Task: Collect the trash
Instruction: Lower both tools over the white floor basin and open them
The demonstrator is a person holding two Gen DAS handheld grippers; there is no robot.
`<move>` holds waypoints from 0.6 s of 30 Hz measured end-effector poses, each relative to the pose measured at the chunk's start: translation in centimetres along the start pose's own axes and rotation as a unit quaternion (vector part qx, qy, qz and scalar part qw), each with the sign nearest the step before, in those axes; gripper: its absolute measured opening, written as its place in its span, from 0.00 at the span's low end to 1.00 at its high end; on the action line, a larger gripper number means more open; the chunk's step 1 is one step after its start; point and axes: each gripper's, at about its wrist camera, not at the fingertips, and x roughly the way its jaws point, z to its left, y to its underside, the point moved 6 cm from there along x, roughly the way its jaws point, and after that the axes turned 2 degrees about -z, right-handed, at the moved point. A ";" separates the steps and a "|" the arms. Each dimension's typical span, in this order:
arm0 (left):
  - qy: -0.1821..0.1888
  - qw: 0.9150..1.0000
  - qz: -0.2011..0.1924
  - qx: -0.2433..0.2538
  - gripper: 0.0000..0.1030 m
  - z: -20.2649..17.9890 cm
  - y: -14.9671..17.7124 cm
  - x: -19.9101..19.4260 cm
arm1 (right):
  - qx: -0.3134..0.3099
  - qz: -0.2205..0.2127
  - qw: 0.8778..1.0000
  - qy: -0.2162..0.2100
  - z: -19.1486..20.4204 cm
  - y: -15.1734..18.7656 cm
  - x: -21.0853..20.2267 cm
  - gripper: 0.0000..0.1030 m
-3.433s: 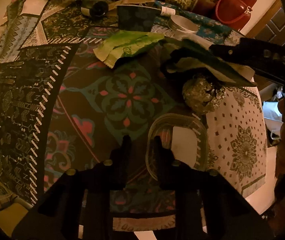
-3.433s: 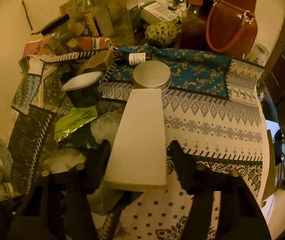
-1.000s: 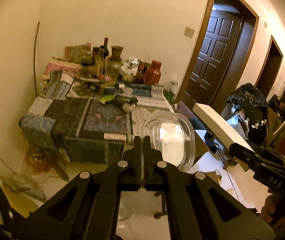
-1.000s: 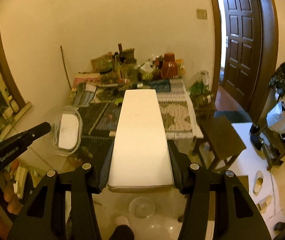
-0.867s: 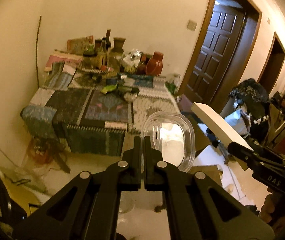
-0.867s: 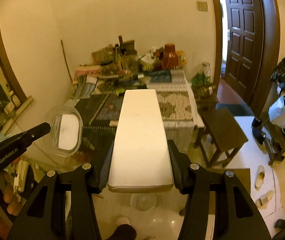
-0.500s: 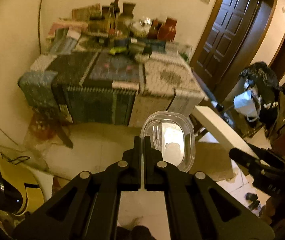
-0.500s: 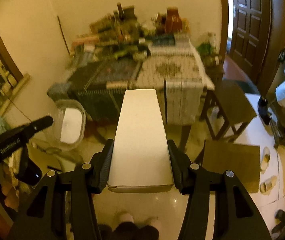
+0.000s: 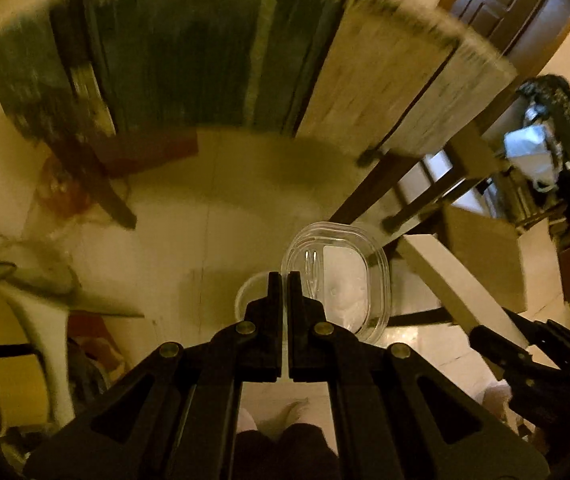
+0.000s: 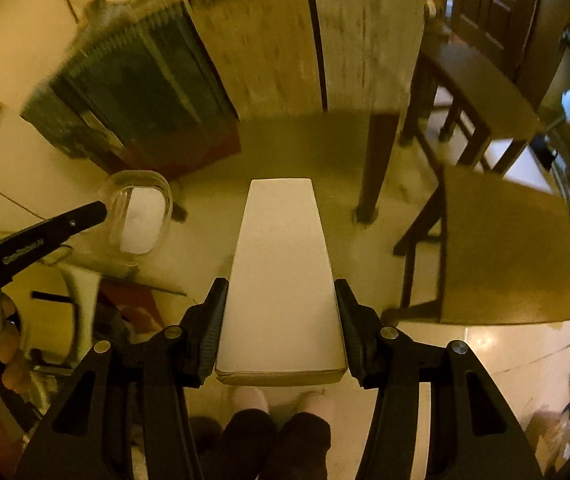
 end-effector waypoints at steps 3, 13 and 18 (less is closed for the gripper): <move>-0.010 1.000 0.028 -0.001 0.00 1.7 2.1 5.4 | 0.003 0.026 1.000 0.000 -0.6 1.6 4.9 0.47; -0.019 0.997 0.074 -0.013 0.00 5.4 7.3 18.2 | -0.019 0.080 0.997 -0.008 -0.6 4.4 17.3 0.48; 0.010 0.997 0.082 -0.009 0.12 4.6 7.8 21.4 | -0.006 0.101 0.994 -0.031 -0.7 4.1 19.9 0.52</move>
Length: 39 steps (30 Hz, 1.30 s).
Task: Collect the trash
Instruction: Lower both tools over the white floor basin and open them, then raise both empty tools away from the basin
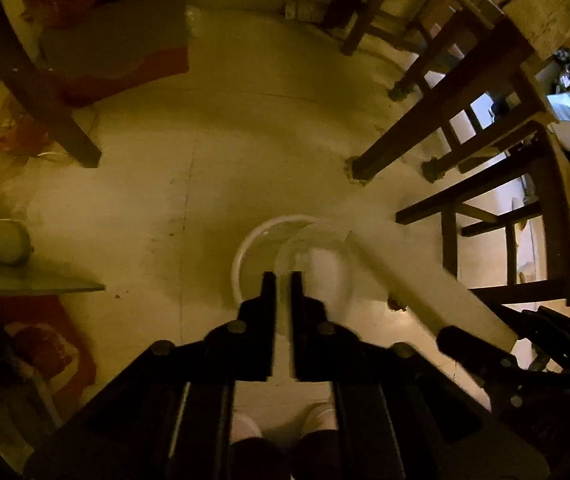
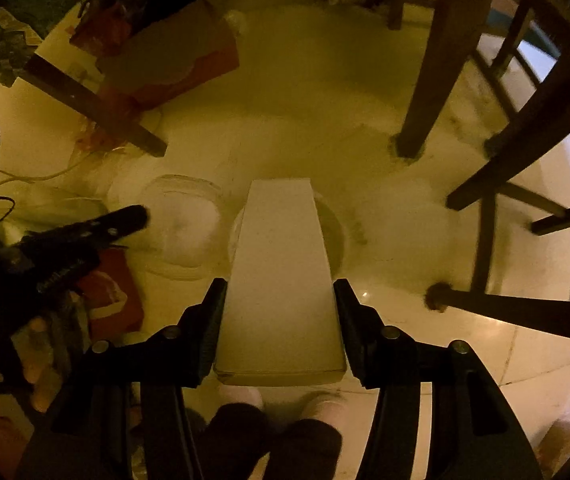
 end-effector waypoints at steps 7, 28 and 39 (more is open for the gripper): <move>0.008 1.000 0.019 0.007 0.29 -0.7 -0.2 0.3 | 0.005 0.005 1.000 0.010 -0.2 -0.3 -1.0 0.57; -0.010 0.995 -0.088 0.039 0.31 -5.1 -7.4 -26.4 | -0.006 -0.108 0.994 0.015 7.0 -5.6 -24.5 0.57; 0.008 0.975 -0.209 0.071 0.40 -7.9 -9.6 -45.7 | -0.017 -0.223 0.974 0.022 12.4 -5.9 -41.7 0.57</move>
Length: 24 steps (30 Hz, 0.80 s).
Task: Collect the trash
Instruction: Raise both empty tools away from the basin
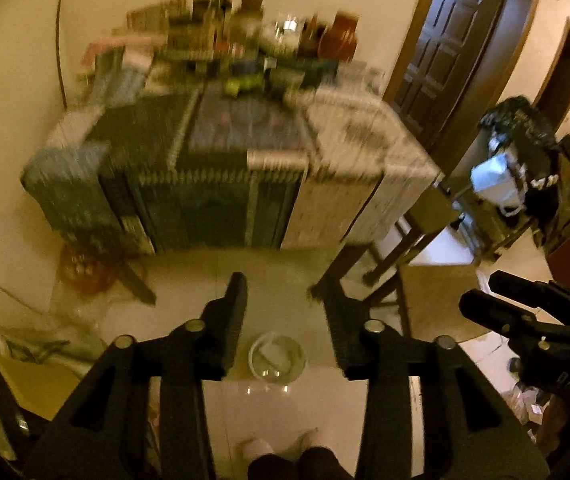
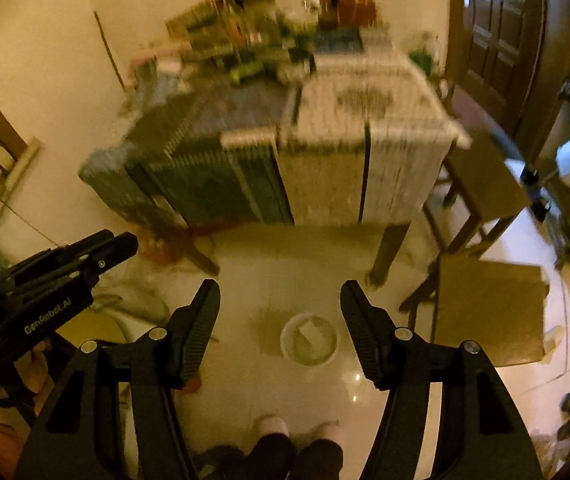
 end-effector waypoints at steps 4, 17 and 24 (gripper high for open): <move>0.003 0.999 -0.035 0.021 0.40 -0.7 -2.4 -4.3 | 0.000 -0.046 0.999 0.008 1.0 -2.1 -4.5 0.57; 0.021 0.985 -0.156 0.064 0.54 -0.6 -6.5 -17.8 | -0.030 -0.188 0.981 0.047 5.4 -6.3 -14.8 0.58; 0.026 0.979 -0.197 0.048 0.83 -0.1 -8.0 -20.8 | -0.041 -0.216 0.974 0.052 5.9 -7.1 -15.9 0.69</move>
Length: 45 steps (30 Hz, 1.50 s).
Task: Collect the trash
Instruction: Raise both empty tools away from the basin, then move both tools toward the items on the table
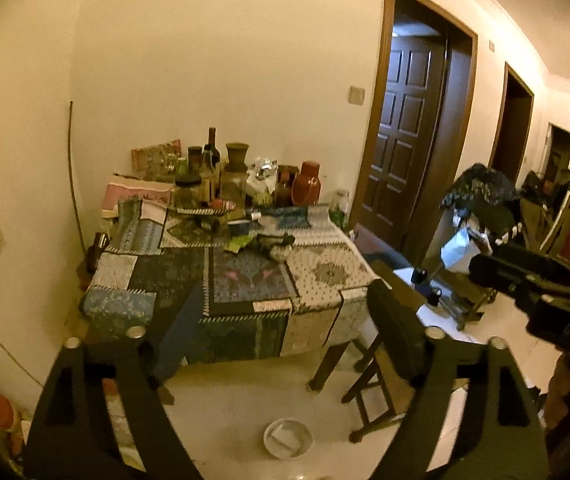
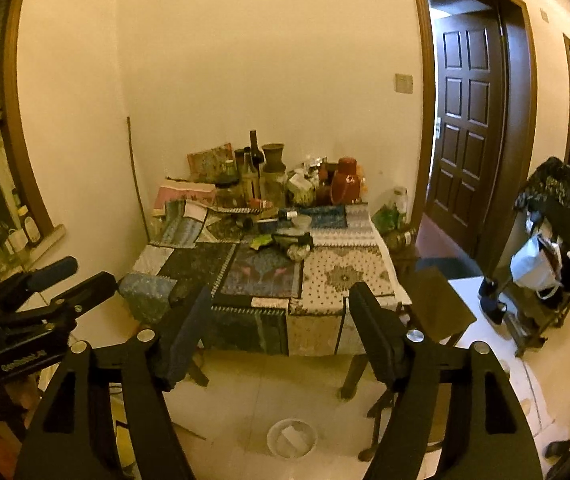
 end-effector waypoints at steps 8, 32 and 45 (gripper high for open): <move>-0.026 0.999 -0.020 0.005 0.95 0.0 -1.6 1.1 | 0.013 -0.015 1.000 0.002 -1.7 -1.7 1.8 0.85; -0.134 0.990 0.012 -0.052 0.96 -0.2 -9.2 22.1 | -0.052 0.051 0.993 -0.092 -9.1 -8.0 19.0 0.86; -0.165 0.981 0.061 -0.079 0.96 7.7 -9.4 29.7 | -0.074 0.156 0.978 -0.121 -5.0 -6.1 30.2 0.86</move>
